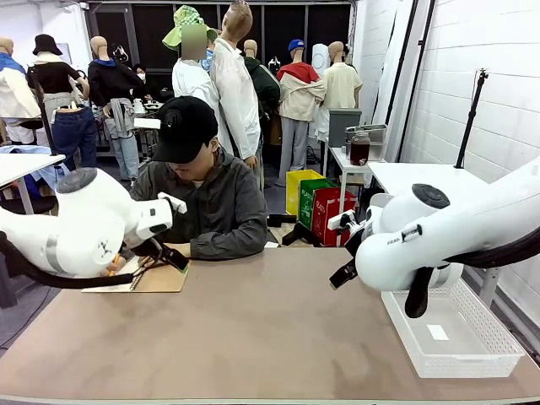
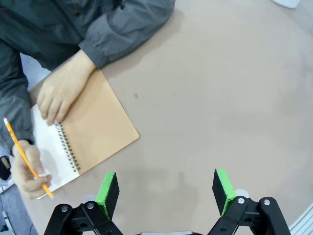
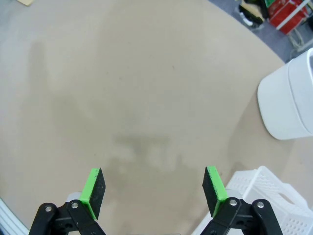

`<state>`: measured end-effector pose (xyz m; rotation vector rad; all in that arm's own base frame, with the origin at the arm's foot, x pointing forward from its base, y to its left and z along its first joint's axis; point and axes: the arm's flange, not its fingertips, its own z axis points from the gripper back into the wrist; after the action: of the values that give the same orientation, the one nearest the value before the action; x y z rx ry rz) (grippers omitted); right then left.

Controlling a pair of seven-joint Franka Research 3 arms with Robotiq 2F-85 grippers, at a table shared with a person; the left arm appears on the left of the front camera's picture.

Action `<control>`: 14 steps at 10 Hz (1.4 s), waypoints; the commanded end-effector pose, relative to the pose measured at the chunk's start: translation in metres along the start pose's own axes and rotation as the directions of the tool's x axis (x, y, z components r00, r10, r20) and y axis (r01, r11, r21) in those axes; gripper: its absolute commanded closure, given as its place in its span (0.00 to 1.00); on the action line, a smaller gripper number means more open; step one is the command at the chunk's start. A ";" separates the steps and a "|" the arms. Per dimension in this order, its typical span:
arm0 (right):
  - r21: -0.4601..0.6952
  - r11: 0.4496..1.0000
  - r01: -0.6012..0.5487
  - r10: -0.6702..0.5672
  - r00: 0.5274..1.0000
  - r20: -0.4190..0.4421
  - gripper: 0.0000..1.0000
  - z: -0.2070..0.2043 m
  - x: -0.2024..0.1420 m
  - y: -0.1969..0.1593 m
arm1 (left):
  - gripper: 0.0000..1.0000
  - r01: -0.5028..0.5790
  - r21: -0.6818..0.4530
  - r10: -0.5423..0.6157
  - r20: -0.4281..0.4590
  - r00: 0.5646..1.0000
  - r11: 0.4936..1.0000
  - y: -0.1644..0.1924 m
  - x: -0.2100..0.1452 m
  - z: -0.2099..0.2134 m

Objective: Sort the paper based on its condition.
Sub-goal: If a person hands you a paper, place it in the Organizing basket , and if it's crumpled, put it in the Trash can.

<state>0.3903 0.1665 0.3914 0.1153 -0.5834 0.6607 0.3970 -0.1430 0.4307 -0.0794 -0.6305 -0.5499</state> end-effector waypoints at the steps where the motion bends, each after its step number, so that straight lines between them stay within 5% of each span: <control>1: 0.035 0.999 -0.009 0.008 1.000 0.020 0.00 0.022 -0.010 -0.021 | 0.00 0.040 -0.030 -0.040 -0.017 0.999 0.999 0.009 0.016 0.038; 8: 0.022 0.998 -0.058 0.053 0.983 0.173 0.00 0.097 0.035 -0.041 | 0.00 0.056 -0.032 -0.056 -0.004 0.998 0.998 0.018 0.050 0.100; 14: 0.016 0.997 -0.073 0.068 0.976 0.209 0.00 0.125 0.060 -0.037 | 0.00 0.018 0.017 -0.020 0.087 0.996 1.000 0.021 0.049 0.119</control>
<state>0.3912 0.1381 0.5309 0.1749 -0.7846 0.7146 0.3825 -0.1219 0.5591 -0.0831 -0.6847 -0.5798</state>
